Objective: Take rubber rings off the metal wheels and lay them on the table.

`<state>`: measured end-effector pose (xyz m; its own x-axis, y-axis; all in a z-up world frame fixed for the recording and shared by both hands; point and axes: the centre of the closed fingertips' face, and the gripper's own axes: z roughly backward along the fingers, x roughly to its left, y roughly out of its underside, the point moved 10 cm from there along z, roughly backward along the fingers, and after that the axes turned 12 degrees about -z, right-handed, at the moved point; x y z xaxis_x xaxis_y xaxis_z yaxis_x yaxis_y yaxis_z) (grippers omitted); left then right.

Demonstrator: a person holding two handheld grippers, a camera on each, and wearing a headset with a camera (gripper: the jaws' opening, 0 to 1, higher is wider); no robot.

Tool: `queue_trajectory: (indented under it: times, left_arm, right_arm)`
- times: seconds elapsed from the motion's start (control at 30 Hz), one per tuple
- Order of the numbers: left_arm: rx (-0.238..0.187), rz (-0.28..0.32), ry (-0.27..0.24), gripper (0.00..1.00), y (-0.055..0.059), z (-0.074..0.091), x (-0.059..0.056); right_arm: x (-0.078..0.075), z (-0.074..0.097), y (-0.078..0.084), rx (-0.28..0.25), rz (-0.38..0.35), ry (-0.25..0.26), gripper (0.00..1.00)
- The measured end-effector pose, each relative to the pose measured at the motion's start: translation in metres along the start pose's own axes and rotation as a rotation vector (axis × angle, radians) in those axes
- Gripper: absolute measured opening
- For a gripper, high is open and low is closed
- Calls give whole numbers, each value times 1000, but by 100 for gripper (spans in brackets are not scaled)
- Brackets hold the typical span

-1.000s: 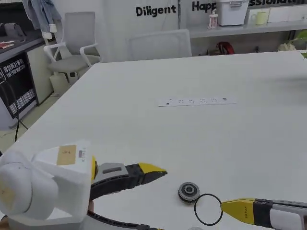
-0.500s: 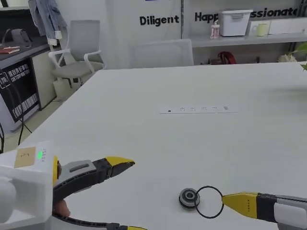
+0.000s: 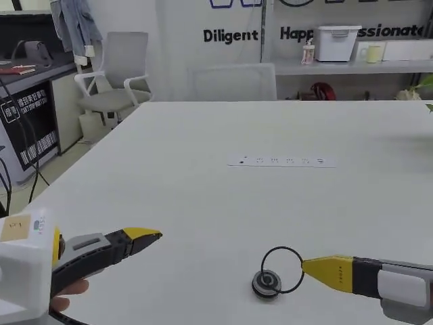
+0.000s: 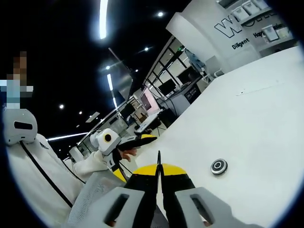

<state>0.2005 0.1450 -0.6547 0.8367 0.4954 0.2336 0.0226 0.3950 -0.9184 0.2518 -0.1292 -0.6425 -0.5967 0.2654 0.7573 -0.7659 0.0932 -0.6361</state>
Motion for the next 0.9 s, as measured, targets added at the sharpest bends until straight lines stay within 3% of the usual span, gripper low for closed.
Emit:
queue_trajectory:
  times: [0.23,0.47,0.67,0.9]
  left_arm:
    - [3,24,-10,100,6,4,2]
    - [35,49,-28,100,16,8,3]
    - [64,57,-15,100,23,7,2]
    - [56,71,-10,100,26,8,1]
  right_arm:
    - [8,-14,-2,37,22,-20,0]
    - [11,-34,-1,100,46,-34,0]
    - [9,-49,6,164,58,-28,0]
    - [3,-60,12,215,61,-18,0]
